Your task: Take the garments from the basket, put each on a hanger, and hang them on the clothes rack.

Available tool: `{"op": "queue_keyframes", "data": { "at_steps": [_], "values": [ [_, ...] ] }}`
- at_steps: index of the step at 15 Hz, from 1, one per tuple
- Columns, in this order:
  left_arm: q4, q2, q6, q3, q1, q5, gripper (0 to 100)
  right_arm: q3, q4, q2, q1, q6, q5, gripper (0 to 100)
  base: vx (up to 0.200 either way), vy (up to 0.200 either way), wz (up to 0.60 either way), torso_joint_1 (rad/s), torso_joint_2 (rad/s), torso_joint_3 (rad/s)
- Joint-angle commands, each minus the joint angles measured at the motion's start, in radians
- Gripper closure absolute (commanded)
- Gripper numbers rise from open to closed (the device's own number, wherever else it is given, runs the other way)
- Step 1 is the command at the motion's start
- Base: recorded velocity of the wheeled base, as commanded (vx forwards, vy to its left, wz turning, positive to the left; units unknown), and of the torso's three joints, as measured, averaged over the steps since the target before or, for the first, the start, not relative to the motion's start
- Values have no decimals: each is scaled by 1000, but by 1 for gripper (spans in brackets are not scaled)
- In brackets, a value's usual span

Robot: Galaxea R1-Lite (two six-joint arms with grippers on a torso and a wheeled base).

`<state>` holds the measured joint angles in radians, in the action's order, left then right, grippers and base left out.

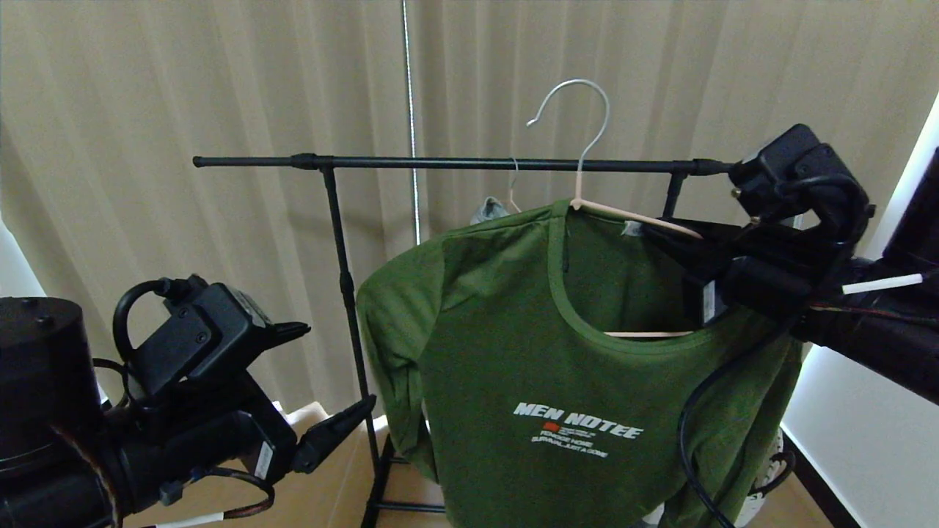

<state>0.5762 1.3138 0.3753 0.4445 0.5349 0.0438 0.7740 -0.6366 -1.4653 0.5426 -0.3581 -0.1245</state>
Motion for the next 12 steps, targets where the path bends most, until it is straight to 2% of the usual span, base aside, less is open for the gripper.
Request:
{"op": "queue_keyframes", "data": {
  "at_steps": [1,4,5,9,12],
  "values": [
    [2,77,2,30,-3,13,0,-21,3,77,30,1,14,100,0,0,0,0,0,0],
    [4,134,8,63,-26,14,0,-38,3,108,53,2,40,100,0,0,0,0,0,0],
    [4,139,10,68,-29,14,100,-39,5,112,60,2,40,100,0,0,0,0,0,0],
    [2,122,37,43,-69,2,100,-36,2,109,56,1,32,100,0,0,0,0,0,0],
    [4,74,154,-26,-220,1,100,-36,6,111,-53,-1,28,100,0,0,0,0,0,0]
  ]
}}
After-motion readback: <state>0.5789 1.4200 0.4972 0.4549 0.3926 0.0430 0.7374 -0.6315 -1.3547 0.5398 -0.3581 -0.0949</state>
